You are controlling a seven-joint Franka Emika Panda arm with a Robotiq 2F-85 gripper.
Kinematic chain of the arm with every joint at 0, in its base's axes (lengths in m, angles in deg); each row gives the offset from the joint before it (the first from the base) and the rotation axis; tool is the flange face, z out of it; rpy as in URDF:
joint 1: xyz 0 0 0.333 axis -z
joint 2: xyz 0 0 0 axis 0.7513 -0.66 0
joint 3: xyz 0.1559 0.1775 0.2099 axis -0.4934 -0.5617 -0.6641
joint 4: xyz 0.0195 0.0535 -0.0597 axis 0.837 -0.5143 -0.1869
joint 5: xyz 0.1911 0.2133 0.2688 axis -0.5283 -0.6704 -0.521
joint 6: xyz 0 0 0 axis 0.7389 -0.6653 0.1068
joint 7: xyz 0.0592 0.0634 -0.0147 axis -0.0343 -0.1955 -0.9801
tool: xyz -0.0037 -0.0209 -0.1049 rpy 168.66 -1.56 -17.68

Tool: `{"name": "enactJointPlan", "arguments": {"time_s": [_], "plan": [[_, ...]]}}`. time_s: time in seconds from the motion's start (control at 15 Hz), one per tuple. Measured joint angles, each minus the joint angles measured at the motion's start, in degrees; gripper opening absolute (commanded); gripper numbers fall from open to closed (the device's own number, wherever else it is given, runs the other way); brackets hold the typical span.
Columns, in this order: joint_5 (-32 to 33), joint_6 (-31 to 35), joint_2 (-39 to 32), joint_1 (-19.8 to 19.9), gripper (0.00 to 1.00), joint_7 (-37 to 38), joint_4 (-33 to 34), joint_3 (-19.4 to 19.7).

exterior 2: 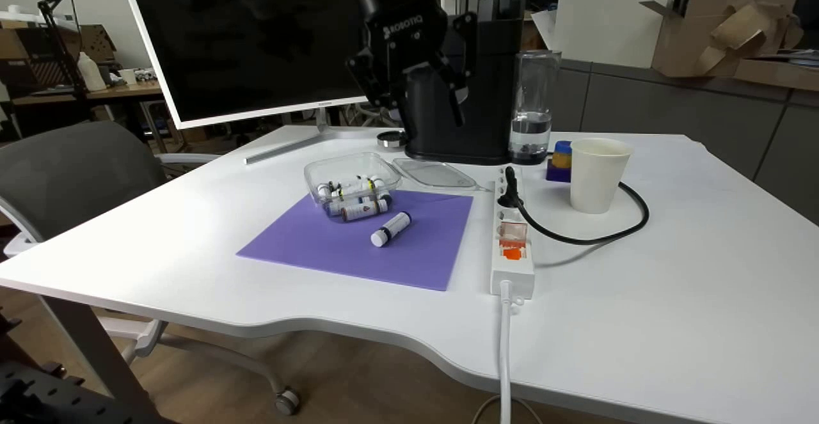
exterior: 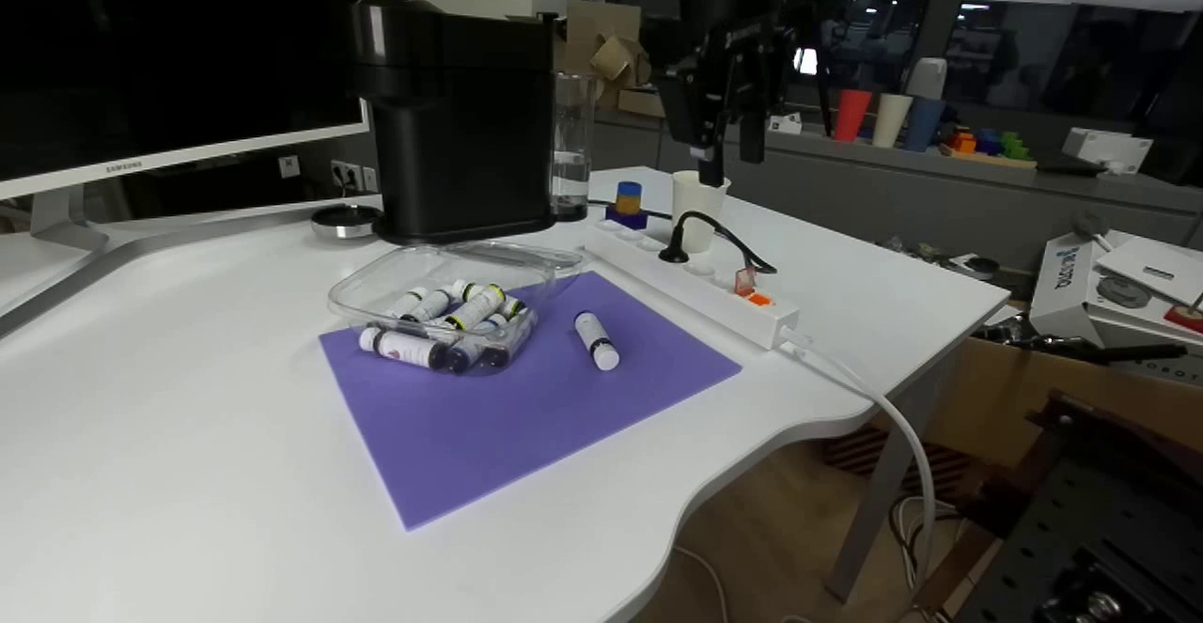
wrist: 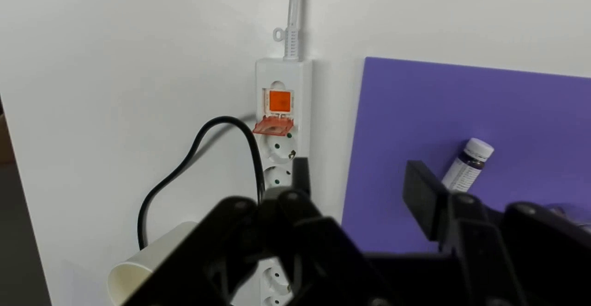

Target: Turn off the switch on the adapter

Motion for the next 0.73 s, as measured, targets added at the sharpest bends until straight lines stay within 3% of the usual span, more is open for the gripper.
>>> {"name": "enactJointPlan", "arguments": {"time_s": [0.2, 0.47, 0.73], "plan": [[-7.25, -5.24, 3.32, 0.94, 1.0, -1.73, 0.02, -2.43], [-15.22, -13.21, 5.28, 1.42, 1.0, -4.98, 0.89, -4.1], [-18.16, -18.67, 2.88, 1.42, 1.0, -5.89, 2.82, -5.54]]}}
